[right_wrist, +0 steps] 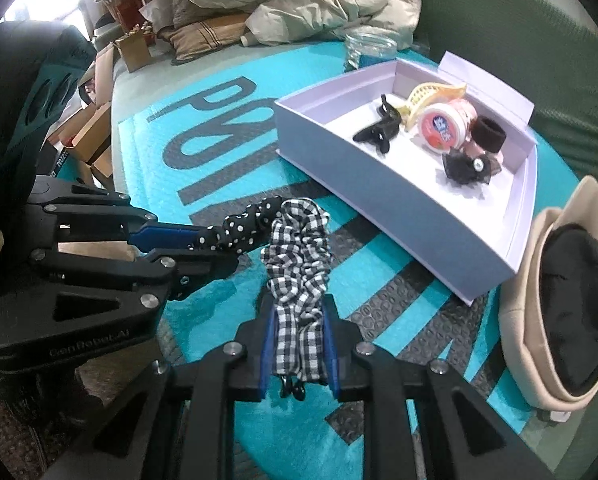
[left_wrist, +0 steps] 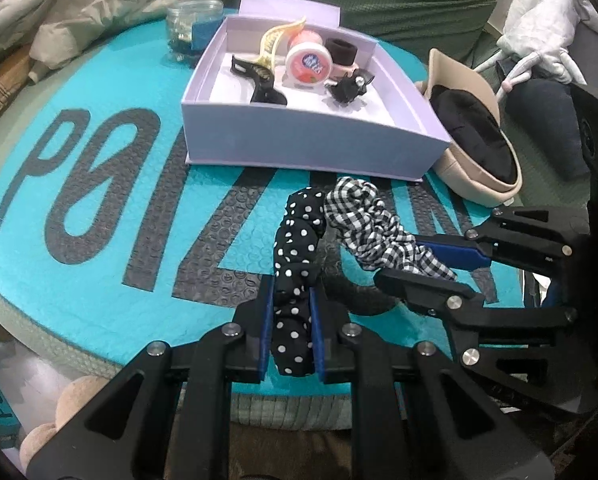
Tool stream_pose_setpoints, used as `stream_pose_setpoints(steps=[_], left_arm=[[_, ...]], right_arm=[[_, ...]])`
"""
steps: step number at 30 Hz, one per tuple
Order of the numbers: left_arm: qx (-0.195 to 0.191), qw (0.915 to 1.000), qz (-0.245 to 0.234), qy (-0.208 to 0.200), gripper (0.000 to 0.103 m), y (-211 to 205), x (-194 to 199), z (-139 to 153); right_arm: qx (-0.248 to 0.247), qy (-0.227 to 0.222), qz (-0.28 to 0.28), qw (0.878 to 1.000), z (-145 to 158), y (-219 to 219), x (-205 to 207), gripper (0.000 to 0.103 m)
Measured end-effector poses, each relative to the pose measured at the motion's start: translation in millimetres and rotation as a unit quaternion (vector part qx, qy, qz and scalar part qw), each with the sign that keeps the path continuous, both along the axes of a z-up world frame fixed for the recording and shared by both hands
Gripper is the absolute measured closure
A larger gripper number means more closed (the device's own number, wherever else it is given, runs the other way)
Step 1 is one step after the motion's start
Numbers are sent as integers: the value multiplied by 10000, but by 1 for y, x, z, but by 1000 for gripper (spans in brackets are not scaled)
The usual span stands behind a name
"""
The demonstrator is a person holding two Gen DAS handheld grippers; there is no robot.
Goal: Organize objects
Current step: 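Lift and carry both scrunchies over the box with both tools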
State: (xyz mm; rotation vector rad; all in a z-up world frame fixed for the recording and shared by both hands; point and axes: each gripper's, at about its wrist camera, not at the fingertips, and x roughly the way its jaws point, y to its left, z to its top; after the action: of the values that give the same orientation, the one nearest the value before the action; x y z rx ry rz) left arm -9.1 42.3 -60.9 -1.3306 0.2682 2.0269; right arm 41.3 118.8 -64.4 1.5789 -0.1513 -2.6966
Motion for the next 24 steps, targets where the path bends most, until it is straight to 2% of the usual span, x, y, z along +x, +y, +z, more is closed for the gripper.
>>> stream_pose_setpoints(steps=[14, 24], left_arm=[[51, 9989, -36, 455, 88, 0, 5, 50], [-48, 9968, -79, 792, 88, 10, 3, 75]], right_arm=[[171, 424, -31, 9989, 48, 1, 8, 82], [356, 612, -6, 9975, 68, 8, 5, 82]])
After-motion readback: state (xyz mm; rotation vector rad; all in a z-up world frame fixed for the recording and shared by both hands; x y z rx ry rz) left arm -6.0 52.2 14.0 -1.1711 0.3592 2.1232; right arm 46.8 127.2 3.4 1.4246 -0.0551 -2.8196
